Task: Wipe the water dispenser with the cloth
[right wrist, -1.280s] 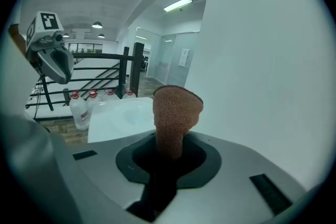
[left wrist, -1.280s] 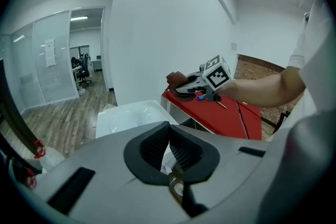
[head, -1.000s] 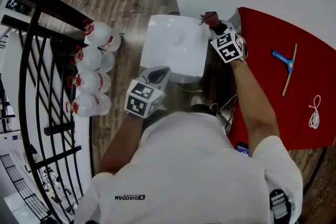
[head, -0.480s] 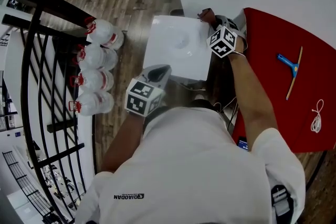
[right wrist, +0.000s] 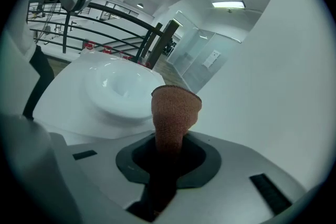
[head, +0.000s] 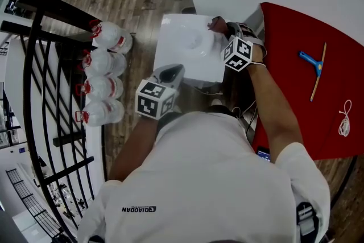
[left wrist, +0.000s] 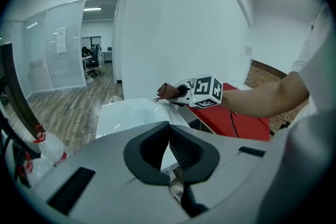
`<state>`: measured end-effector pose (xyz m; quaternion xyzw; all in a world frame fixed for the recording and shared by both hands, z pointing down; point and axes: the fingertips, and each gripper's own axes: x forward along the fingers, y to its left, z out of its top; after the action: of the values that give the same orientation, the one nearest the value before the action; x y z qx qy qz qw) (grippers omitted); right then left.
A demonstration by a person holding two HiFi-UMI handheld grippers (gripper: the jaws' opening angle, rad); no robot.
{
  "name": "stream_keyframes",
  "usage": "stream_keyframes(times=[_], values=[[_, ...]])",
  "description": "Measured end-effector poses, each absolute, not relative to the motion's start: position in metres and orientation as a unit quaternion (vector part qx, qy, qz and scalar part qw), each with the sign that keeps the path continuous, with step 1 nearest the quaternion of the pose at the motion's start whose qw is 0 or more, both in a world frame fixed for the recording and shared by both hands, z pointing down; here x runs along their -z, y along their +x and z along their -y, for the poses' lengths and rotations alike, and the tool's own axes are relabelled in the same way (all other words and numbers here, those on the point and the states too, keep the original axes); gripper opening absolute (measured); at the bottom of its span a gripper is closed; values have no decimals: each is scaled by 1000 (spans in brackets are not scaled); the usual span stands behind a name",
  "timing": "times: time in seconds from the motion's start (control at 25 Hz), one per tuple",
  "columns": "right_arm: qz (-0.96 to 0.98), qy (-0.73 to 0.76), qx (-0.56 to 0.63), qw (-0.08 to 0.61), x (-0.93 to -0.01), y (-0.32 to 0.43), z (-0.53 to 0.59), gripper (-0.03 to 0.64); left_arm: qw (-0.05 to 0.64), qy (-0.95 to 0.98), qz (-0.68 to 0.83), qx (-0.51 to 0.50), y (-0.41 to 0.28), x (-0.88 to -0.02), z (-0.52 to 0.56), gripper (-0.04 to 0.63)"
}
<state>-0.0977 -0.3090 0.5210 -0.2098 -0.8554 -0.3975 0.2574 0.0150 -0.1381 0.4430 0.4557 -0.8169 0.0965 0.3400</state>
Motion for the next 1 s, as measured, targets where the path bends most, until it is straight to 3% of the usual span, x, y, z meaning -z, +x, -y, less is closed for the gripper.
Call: stream_keyframes(times=[1.0], values=[[816, -284, 453, 220, -506, 28, 240, 54, 331, 468, 808, -134, 19, -450, 149, -11]])
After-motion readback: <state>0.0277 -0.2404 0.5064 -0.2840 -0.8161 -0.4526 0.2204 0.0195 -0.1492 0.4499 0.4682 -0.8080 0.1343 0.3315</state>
